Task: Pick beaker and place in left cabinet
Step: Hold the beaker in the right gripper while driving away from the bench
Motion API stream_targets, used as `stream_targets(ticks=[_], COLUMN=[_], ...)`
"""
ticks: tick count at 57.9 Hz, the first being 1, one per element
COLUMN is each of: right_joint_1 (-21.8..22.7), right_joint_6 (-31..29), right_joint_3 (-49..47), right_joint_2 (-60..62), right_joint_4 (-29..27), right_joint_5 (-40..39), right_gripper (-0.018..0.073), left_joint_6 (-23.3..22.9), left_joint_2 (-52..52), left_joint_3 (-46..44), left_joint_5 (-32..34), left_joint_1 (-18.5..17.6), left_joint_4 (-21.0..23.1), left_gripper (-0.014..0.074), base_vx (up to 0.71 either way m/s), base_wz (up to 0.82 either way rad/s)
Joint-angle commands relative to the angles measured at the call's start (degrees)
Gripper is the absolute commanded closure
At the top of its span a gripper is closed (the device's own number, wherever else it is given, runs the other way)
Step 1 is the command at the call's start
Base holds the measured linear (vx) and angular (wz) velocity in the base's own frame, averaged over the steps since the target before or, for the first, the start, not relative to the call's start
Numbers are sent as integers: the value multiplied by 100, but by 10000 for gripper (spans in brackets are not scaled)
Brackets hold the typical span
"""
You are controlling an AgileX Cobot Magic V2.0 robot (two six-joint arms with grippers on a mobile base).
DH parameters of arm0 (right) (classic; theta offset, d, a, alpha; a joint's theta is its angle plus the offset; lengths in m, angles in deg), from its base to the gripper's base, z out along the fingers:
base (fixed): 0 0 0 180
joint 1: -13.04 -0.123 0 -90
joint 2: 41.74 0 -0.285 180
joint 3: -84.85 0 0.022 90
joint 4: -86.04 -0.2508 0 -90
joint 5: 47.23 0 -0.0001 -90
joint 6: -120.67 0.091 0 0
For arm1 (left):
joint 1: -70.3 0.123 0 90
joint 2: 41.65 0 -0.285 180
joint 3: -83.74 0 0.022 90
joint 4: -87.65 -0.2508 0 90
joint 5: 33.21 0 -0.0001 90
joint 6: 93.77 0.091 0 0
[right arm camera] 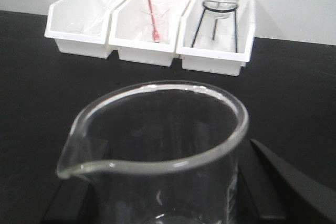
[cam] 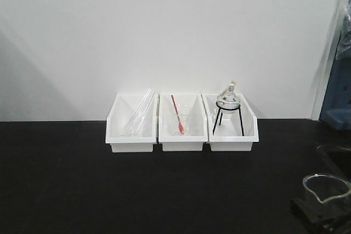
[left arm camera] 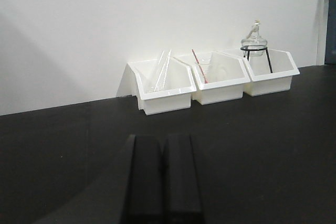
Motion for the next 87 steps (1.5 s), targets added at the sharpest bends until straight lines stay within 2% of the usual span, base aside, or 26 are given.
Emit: stream_targets(ticks=[1,20,87], right_joint_1=[26,26,16], right_joint_6=[-8,-31,-31], right_joint_3=[-143,-143,-143], right_joint_2=[377,960,959], right_joint_4=[-4,-4,-4], right_joint_5=[-49,85,85], right_gripper=[564,564,564], left_joint_6=[-20,-20,-20], left_joint_2=[111,111,111], left_joint_3=[94,94,94], left_joint_5=[479,479,479], left_joint_1=[-32,-32,-32], left_joint_4=[47,47,47], left_gripper=[596,596,596], base_vx=[0,0,-2], base_wz=[0,0,9])
